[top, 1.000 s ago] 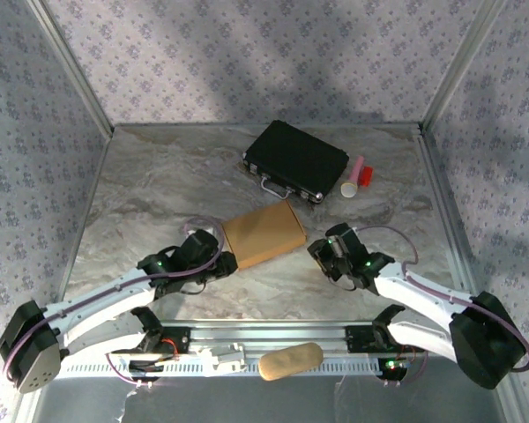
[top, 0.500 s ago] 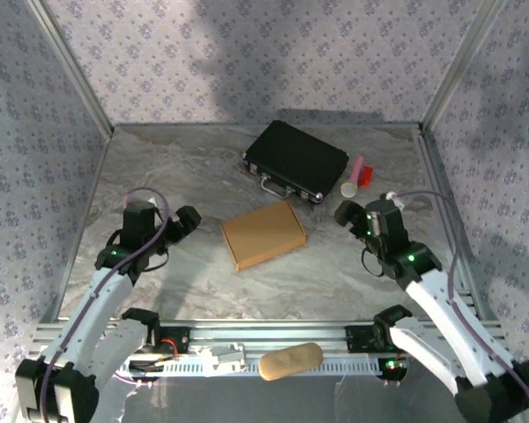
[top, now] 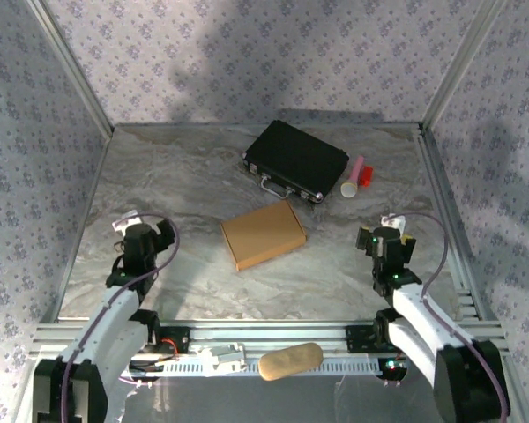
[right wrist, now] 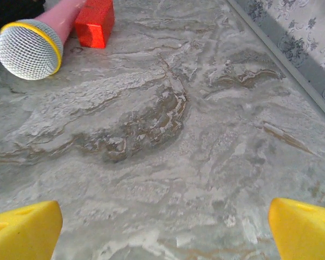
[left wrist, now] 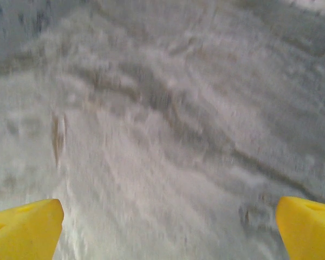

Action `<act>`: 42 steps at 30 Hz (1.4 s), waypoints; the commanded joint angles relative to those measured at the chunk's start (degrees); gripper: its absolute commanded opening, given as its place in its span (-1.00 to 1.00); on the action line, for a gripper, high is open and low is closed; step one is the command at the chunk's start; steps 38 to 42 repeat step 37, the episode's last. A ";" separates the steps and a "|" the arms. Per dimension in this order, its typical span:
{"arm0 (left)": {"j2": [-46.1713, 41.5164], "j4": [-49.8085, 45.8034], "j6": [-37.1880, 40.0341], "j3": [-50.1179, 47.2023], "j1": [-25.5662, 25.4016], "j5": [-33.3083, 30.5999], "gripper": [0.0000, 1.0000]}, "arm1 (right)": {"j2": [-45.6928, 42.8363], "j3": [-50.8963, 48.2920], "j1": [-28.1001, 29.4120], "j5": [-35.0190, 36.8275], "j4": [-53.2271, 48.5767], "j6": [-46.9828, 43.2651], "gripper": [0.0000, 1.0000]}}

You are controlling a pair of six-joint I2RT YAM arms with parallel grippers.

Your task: Fold the paper box

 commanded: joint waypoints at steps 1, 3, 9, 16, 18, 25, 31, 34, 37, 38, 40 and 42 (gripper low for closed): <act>7.64 15.99 11.71 2.31 1.85 0.65 0.99 | 5.92 0.02 -1.45 -4.37 19.47 -5.78 0.98; 15.87 24.22 14.09 1.55 2.75 3.17 0.99 | 10.86 0.71 -2.39 -5.92 25.01 -7.49 0.98; 30.63 37.89 19.87 3.99 2.96 3.02 0.99 | 22.44 4.84 -3.72 -7.86 33.31 -10.07 0.99; 42.62 53.22 22.24 2.38 3.32 5.13 1.00 | 34.16 4.86 -5.88 -13.45 45.14 -13.52 0.98; 43.05 52.46 22.24 3.39 3.87 6.21 1.00 | 37.40 5.65 -5.68 -13.67 47.14 -14.35 0.98; 42.59 44.00 19.47 7.06 7.73 12.59 1.00 | 36.86 11.71 -10.14 -21.42 34.06 -11.34 0.98; 42.61 43.83 19.50 7.15 7.75 12.53 0.99 | 36.89 11.58 -10.13 -21.22 34.27 -11.36 0.98; 42.62 43.84 19.54 7.14 7.62 12.51 1.00 | 36.97 11.69 -10.13 -21.17 34.26 -11.39 0.98; 42.60 43.77 19.54 7.17 7.62 12.43 1.00 | 36.71 11.19 -10.00 -20.90 34.95 -11.39 0.98; 42.60 43.77 19.54 7.17 7.62 12.43 1.00 | 36.71 11.19 -10.00 -20.90 34.95 -11.39 0.98; 42.60 43.77 19.54 7.17 7.62 12.43 1.00 | 36.71 11.19 -10.00 -20.90 34.95 -11.39 0.98; 42.60 43.77 19.54 7.17 7.62 12.43 1.00 | 36.71 11.19 -10.00 -20.90 34.95 -11.39 0.98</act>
